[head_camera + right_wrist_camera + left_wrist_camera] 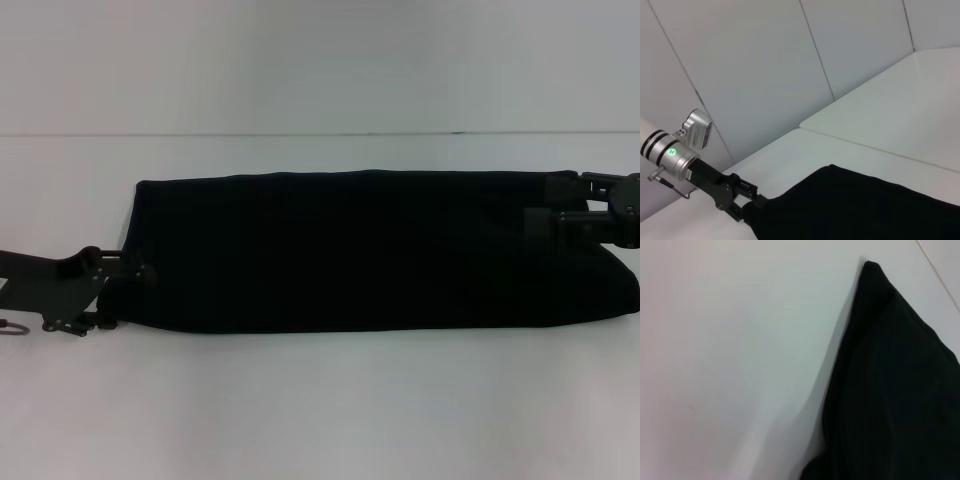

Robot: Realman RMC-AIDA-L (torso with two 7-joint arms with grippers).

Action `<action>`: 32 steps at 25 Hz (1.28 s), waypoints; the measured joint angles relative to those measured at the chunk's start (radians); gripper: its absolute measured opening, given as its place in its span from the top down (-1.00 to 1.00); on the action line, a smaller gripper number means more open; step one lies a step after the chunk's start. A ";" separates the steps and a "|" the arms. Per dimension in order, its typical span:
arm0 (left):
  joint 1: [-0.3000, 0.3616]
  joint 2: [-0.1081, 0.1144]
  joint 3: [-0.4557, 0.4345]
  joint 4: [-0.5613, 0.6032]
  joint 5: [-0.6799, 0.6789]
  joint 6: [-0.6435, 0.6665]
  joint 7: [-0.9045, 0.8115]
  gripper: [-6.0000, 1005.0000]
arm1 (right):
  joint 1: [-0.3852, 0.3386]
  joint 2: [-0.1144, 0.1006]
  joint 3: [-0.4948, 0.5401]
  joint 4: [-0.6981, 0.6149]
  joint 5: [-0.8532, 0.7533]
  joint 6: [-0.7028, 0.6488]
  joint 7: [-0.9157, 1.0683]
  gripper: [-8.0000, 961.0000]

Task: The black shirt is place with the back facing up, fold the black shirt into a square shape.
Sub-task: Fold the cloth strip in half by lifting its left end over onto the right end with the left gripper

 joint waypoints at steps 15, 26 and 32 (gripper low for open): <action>-0.005 -0.002 0.001 -0.001 0.000 -0.017 0.009 -0.76 | 0.006 -0.001 0.009 -0.001 0.000 0.002 -0.005 -0.93; -0.005 -0.003 0.001 -0.005 0.001 -0.032 0.045 -0.34 | 0.008 -0.004 0.009 -0.002 0.000 0.003 0.000 -0.93; -0.005 -0.002 0.001 -0.005 0.001 -0.032 0.063 0.12 | 0.009 -0.005 0.009 -0.002 0.000 0.004 0.001 -0.93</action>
